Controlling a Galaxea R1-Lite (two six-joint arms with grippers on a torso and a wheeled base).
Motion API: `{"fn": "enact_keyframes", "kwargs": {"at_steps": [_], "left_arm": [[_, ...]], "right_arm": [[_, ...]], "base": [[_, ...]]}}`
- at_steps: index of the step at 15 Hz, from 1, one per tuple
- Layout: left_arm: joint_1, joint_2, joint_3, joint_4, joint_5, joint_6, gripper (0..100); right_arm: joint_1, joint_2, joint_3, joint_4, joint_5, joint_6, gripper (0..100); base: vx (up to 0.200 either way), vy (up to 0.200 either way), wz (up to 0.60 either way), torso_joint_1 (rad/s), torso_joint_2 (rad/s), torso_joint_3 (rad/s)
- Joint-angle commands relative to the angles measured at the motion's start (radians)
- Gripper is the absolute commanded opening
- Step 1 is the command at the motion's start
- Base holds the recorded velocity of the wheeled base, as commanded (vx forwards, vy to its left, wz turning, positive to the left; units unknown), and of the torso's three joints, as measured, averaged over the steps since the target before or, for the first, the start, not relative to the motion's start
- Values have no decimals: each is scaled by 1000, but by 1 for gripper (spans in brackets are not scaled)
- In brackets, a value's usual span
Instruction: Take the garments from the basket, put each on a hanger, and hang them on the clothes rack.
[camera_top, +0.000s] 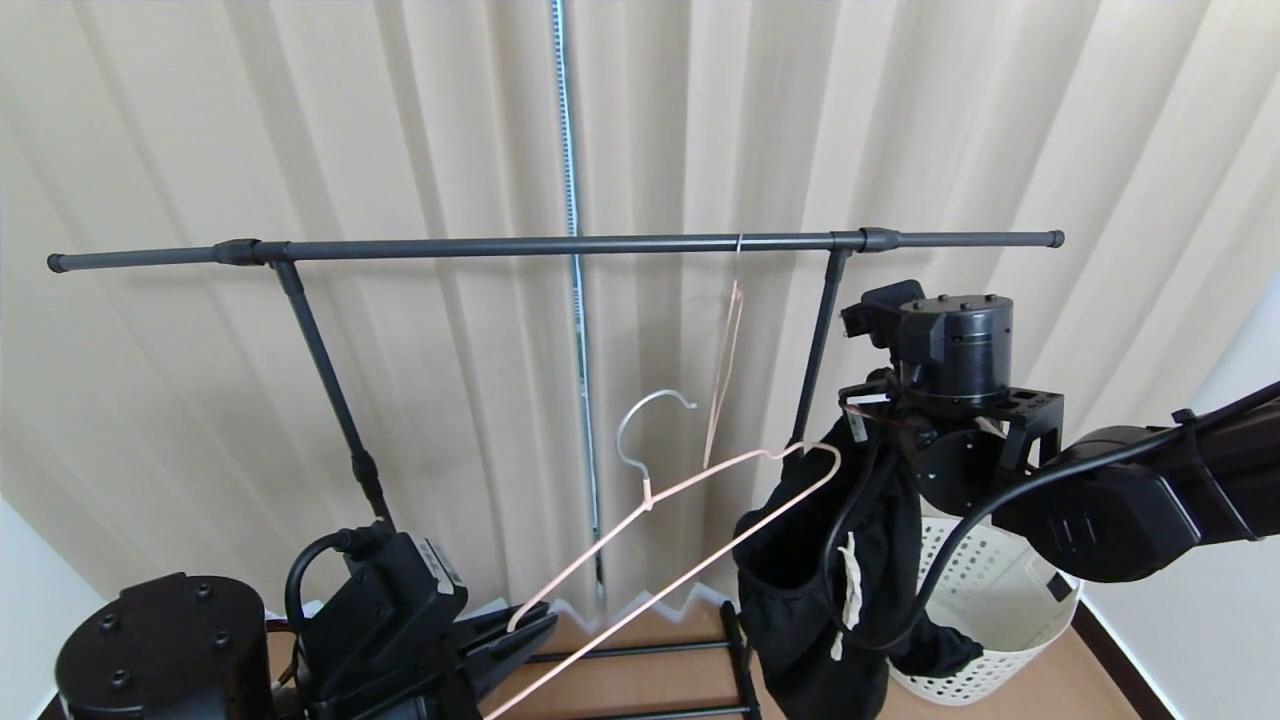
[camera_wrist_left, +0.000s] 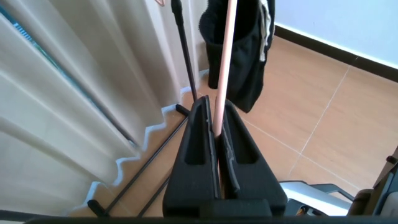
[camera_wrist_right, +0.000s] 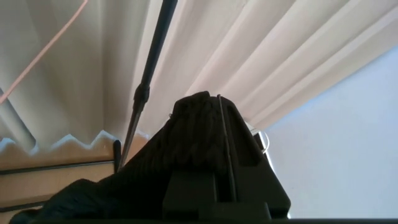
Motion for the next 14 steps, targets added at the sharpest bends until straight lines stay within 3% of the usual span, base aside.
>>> {"fn": "enact_keyframes", "kwargs": {"at_steps": [1, 7, 14], "left_arm": [[-1, 7, -5, 0, 0, -9, 0], [-8, 13, -17, -7, 8, -18, 0], [-5, 24, -33, -14, 11, -62, 0]], "right_arm": [[8, 11, 5, -2, -1, -1, 0], [110, 1, 37, -25, -35, 5, 0], [169, -13, 53, -30, -76, 10, 0]], "base": [[0, 0, 0, 0, 0, 0], [0, 0, 0, 0, 0, 0], [0, 0, 0, 0, 0, 0]]}}
